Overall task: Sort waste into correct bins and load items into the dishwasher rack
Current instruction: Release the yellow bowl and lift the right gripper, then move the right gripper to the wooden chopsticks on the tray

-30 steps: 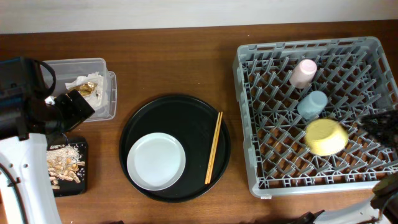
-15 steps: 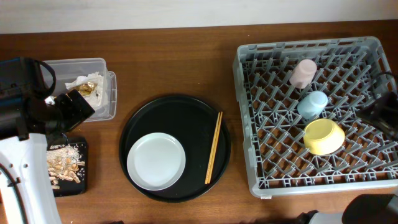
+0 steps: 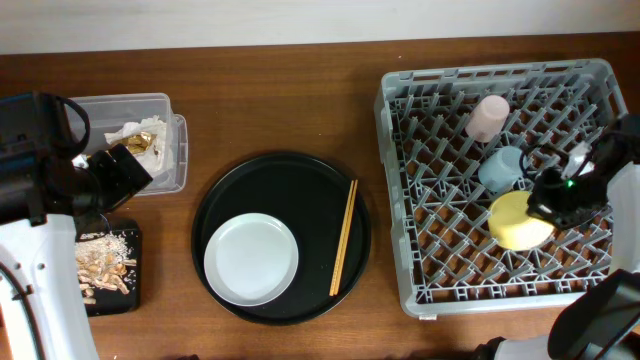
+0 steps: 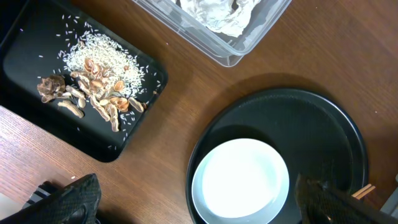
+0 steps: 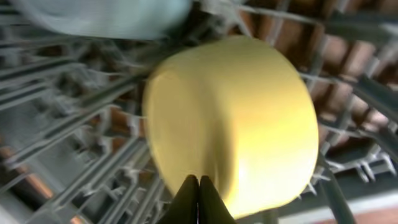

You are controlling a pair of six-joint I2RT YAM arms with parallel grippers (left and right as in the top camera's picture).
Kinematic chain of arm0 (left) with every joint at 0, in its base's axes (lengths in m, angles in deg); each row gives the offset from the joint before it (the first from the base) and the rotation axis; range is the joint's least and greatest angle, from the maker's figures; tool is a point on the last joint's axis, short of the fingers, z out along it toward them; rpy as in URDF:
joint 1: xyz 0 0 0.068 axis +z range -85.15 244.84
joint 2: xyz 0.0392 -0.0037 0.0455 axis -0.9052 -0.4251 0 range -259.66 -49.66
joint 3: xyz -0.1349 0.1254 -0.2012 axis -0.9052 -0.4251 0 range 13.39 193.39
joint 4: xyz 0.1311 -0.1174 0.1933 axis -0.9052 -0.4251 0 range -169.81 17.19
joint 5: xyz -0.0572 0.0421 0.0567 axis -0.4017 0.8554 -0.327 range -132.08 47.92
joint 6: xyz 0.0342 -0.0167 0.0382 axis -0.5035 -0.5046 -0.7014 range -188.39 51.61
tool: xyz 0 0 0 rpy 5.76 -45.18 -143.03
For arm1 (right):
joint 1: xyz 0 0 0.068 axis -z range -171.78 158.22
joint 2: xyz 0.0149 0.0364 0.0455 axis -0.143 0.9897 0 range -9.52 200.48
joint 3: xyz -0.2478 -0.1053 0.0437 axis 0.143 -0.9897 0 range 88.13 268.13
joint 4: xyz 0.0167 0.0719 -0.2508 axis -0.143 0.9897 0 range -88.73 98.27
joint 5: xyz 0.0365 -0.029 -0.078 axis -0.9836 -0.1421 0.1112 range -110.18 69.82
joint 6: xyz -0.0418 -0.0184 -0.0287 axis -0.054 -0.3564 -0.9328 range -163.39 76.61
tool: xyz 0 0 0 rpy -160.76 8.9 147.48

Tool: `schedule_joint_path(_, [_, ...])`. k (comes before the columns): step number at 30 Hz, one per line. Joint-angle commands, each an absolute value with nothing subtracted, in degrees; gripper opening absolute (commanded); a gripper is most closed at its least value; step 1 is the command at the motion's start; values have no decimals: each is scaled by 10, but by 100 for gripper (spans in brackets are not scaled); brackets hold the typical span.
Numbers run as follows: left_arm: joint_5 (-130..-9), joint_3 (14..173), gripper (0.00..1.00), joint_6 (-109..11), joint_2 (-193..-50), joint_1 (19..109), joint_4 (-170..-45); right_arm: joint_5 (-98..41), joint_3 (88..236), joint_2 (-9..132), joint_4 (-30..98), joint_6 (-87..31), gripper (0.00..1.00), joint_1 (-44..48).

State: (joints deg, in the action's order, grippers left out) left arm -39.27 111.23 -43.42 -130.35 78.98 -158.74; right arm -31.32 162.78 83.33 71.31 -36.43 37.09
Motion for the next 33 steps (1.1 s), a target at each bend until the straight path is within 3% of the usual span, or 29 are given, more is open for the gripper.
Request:
schedule_joint_path(1, [-394,1118,99,-431,-1302,793,-1586,-209,1634,831,723,-297,4,372])
schedule_joint_path(6, [-394,1118,99,-431,-1302,793,-1586,-137,1671,824,761,-264,4,373])
schedule_joint_path(12, [-394,1118,99,-431,-1302,793,-1586,-161,1723,785,825,-264,4,371])
schedule_joint_path(16, [-394,1118,99,-431,-1302,793,-1586,-413,1736,700,842,-371,5,370])
schedule_joint_path(17, [-394,1118,99,-431,-1302,793,-1586,-488,1736,685,842,-415,10,368])
schedule_joint_path(18, [-394,1118,99,-431,-1302,793,-1586,-573,1736,668,844,-471,32,359])
schedule_joint_path(19, [-394,1118,99,-431,-1302,793,-1586,-635,1736,652,844,-505,73,342])
schedule_joint_path(21, [-394,1118,99,-431,-1302,793,-1586,-655,1736,639,843,-505,99,308])
schedule_joint_path(33, [-394,1118,99,-431,-1302,793,-1586,-704,1719,710,690,-501,98,-51])
